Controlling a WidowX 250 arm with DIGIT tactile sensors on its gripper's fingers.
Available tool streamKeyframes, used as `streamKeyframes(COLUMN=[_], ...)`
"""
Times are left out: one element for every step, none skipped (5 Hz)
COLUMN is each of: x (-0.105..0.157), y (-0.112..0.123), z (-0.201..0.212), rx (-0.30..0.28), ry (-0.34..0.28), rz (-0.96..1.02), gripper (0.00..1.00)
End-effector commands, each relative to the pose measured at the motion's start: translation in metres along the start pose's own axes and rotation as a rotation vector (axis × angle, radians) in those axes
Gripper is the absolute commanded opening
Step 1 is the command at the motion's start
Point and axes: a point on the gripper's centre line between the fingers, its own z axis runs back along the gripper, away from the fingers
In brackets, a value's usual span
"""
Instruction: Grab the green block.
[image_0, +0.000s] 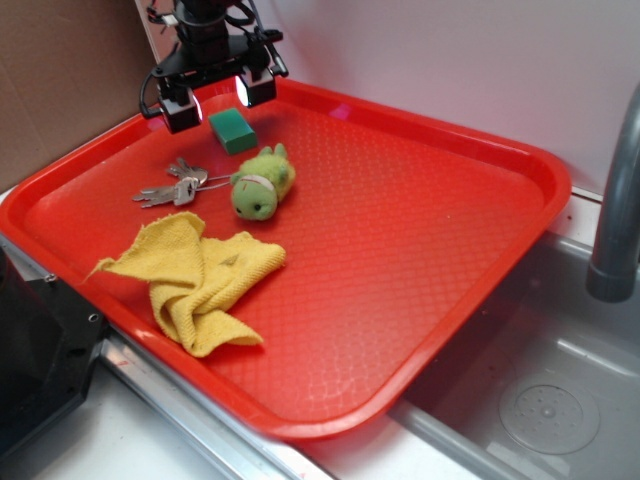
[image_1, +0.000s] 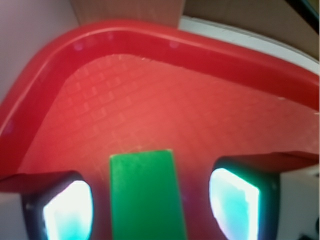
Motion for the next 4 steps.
streamKeyframes(x=[0.006,0.004,0.002,0.005], y=[-0.005,-0.003,0.0,0.001], z=[-0.008,-0.012,-0.002,0.029], rx=[-0.012,-0.01,-0.023,0.0], ry=[-0.013,-0.021,-0.012,0.139], rz=[0.009,0.015,-0.016,-0.279], gripper=[0.84,0.0,0.0,0.0])
